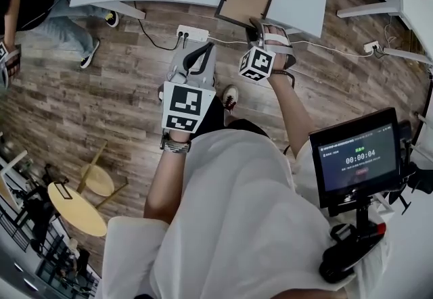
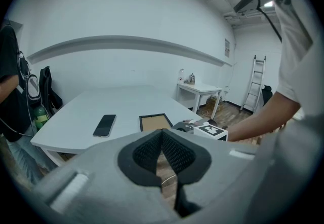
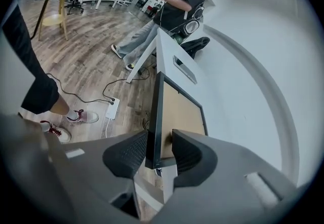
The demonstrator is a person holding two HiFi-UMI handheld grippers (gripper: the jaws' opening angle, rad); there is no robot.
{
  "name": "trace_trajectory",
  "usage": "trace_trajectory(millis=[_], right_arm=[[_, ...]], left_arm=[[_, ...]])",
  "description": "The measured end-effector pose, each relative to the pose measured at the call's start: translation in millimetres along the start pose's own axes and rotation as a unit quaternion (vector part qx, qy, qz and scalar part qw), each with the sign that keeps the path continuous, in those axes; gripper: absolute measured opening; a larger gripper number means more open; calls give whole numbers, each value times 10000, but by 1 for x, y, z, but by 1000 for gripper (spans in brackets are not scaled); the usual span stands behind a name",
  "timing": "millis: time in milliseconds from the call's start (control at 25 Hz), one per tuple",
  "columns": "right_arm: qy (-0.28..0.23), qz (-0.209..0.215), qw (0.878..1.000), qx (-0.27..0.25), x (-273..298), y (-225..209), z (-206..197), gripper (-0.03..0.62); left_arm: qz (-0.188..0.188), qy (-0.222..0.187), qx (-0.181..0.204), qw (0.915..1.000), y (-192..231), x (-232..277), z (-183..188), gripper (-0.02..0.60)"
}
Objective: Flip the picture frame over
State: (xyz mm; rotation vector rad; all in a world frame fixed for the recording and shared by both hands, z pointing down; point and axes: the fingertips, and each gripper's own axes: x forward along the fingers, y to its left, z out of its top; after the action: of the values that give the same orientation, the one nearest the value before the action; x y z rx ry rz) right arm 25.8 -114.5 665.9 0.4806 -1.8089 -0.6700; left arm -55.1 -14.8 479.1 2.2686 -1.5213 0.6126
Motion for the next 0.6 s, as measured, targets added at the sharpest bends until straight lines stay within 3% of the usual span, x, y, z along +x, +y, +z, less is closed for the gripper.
trace_trajectory(millis=[600], right_arm=[[-469,314,9953,789,-43,-43,19,100]], left_arm=[[-23,-70,10,10000,12,9,11,6]])
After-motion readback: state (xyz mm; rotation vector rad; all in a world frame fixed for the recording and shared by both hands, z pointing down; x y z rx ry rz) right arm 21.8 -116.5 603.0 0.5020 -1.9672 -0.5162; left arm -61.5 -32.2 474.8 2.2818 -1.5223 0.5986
